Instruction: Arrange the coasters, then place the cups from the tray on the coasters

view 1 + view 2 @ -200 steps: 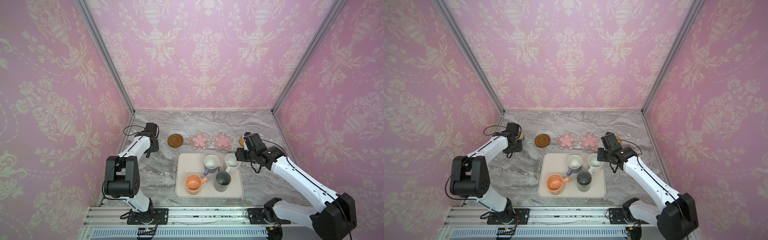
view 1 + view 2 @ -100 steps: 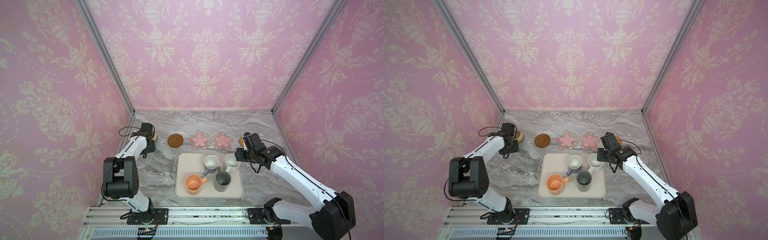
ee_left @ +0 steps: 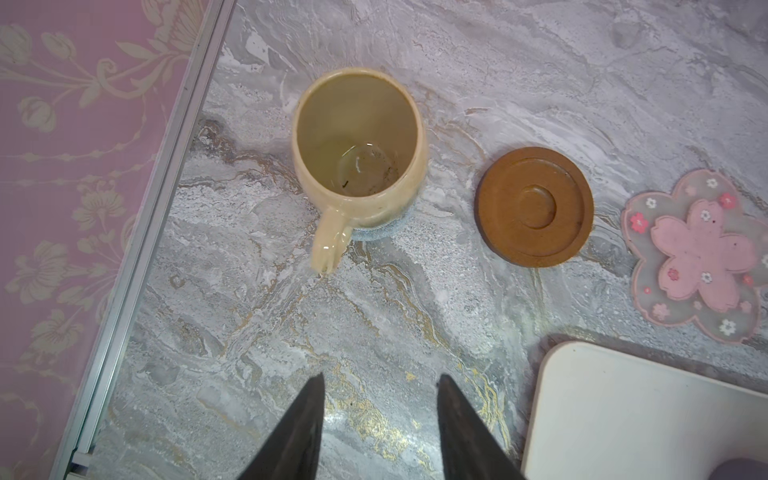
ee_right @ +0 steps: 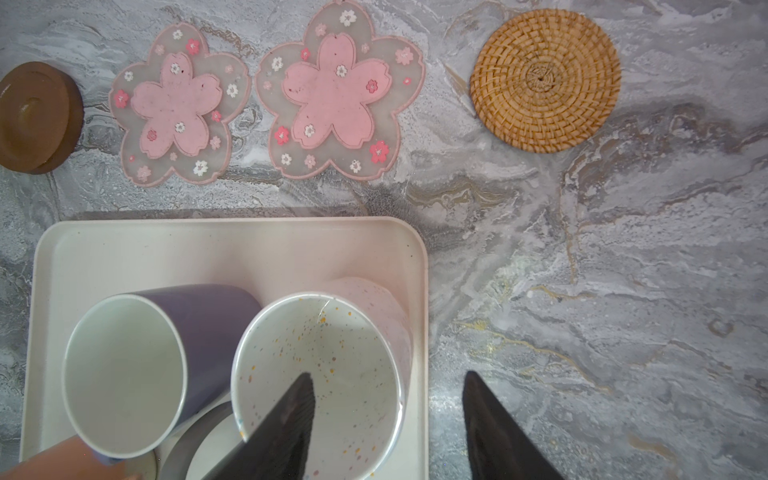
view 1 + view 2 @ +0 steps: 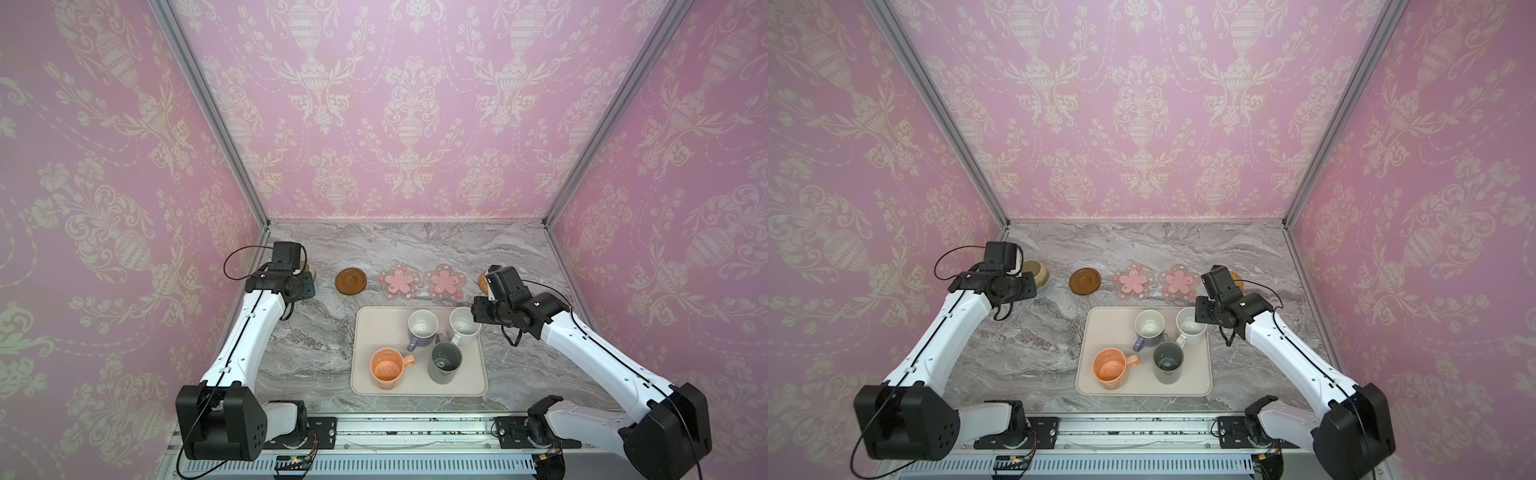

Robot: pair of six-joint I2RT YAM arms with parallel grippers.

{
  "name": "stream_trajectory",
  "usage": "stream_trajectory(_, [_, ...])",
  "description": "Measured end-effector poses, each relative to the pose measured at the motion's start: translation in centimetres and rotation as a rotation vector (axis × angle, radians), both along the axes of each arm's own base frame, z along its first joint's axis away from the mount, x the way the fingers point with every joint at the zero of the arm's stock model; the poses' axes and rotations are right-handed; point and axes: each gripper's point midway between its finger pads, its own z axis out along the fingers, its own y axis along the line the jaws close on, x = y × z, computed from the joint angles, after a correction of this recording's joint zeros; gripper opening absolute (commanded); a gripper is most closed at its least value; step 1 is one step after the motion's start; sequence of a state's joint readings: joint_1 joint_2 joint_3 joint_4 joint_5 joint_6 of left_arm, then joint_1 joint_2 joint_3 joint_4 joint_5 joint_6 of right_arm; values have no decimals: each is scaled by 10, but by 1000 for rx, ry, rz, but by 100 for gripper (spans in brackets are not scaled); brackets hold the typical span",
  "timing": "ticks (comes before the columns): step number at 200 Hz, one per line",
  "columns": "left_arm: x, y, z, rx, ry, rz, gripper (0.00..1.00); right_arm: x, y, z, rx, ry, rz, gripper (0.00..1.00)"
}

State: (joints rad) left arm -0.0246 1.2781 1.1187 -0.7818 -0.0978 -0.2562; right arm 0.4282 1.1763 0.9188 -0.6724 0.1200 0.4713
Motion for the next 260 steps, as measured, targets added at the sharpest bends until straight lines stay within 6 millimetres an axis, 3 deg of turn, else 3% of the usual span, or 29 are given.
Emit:
stream_trajectory(58, [-7,-42,-4,-7,30,-132,44,-9,-6,6,-9,-3,-6,59])
stream_trajectory(106, [-7,-57,-9,-19,45,-162,44,-24,-11,19,11,-19,-10,57])
stream_trajectory(141, [-6,-64,-15,-19,68,-179,43,-43,-1,28,96,-27,0,54])
stream_trajectory(182, [-4,-68,-14,-21,67,-186,43,-65,19,9,156,43,8,49])
stream_trajectory(224, [-2,-71,-8,-21,69,-191,43,-74,43,-13,103,131,37,46])
stream_trajectory(260, [-2,-72,-9,-17,77,-195,43,-77,53,-28,66,175,29,46])
